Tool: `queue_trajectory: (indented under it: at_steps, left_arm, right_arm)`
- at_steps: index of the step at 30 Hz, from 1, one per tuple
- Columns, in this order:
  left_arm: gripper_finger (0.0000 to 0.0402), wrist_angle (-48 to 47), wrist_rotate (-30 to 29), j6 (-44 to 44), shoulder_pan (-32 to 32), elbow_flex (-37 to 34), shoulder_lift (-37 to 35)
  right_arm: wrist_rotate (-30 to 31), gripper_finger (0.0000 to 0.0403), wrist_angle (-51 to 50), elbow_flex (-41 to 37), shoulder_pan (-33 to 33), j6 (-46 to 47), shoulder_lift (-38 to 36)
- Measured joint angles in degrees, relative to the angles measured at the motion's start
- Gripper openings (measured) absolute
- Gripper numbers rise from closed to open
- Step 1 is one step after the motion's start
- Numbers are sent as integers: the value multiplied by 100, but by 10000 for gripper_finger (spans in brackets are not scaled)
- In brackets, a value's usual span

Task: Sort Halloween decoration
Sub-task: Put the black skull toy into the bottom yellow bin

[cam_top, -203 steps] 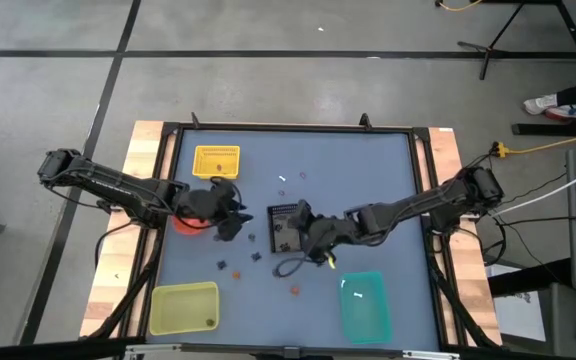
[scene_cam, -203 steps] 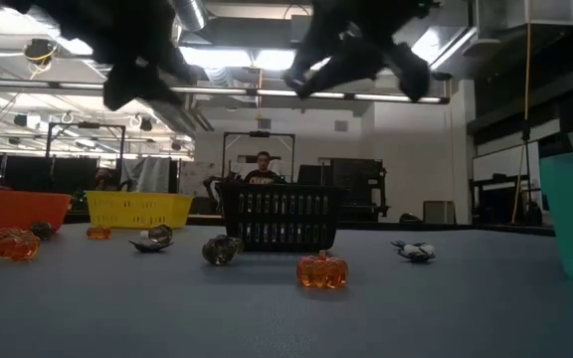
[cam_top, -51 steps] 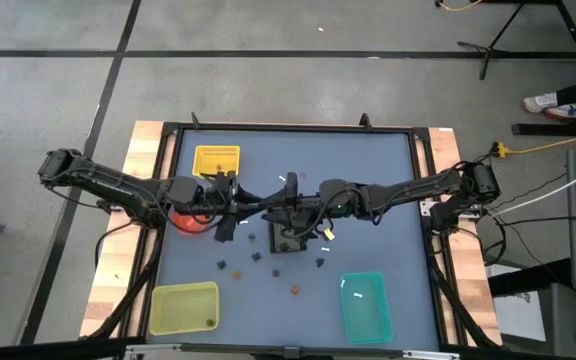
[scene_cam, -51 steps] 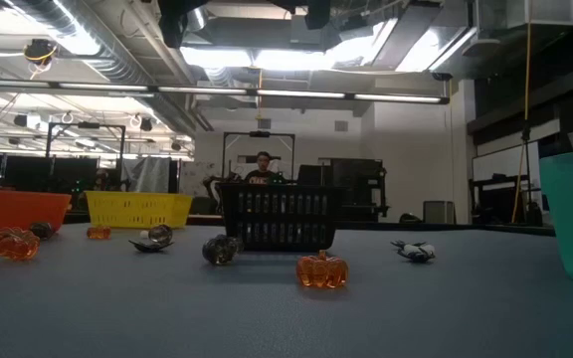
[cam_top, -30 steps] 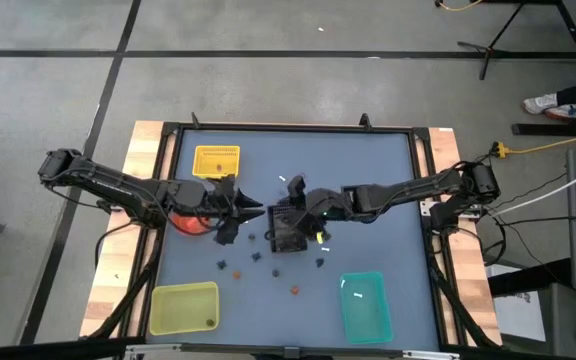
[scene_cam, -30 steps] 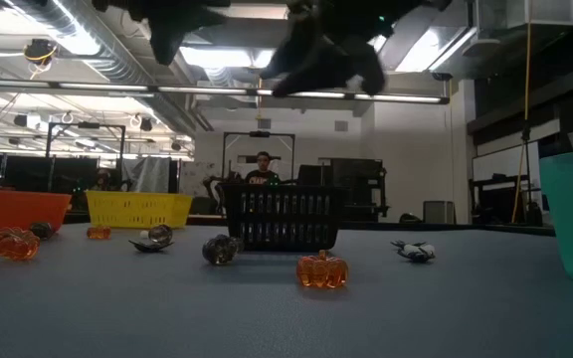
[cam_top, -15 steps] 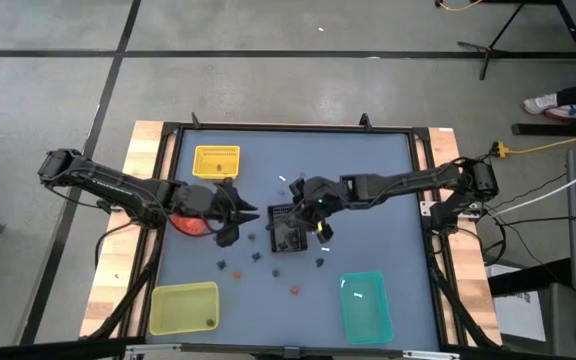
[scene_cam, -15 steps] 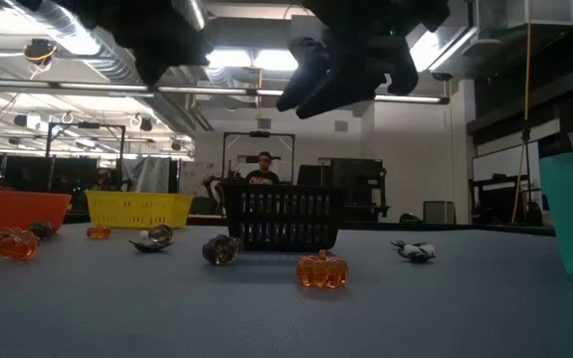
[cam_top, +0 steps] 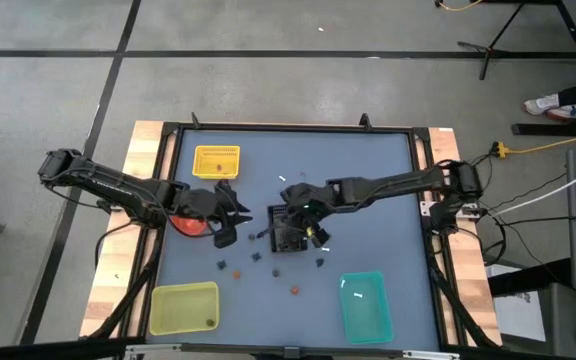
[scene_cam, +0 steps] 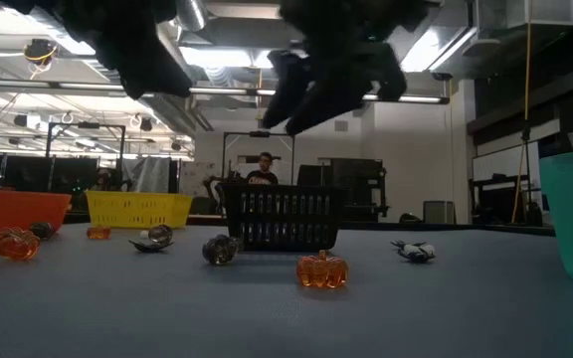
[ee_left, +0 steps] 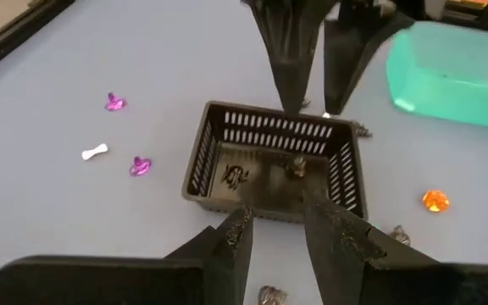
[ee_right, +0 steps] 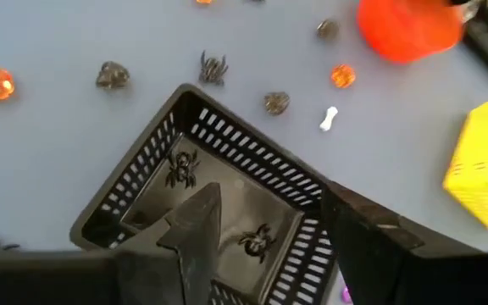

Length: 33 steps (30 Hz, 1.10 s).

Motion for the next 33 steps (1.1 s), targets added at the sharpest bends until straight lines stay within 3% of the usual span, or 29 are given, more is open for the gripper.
queue_trajectory:
  at_steps: [11, 19, 25, 33]
  left_arm:
    - [92, -194, -212, 2, -3, 7, 2]
    - [92, -293, -308, 2, -2, 7, 2]
    - [92, -314, -353, 2, -2, 7, 2]
    - [92, -313, -364, 2, -2, 7, 2]
  right_arm:
    - [42, 202, -2446, 1729, 0, -493, 1425]
    - [34, 202, -2441, 1793, 0, -626, 1690]
    - [-499, 202, -2424, 1790, 3, -625, 1832]
    - [-553, 202, -2501, 1781, 4, -625, 1949]
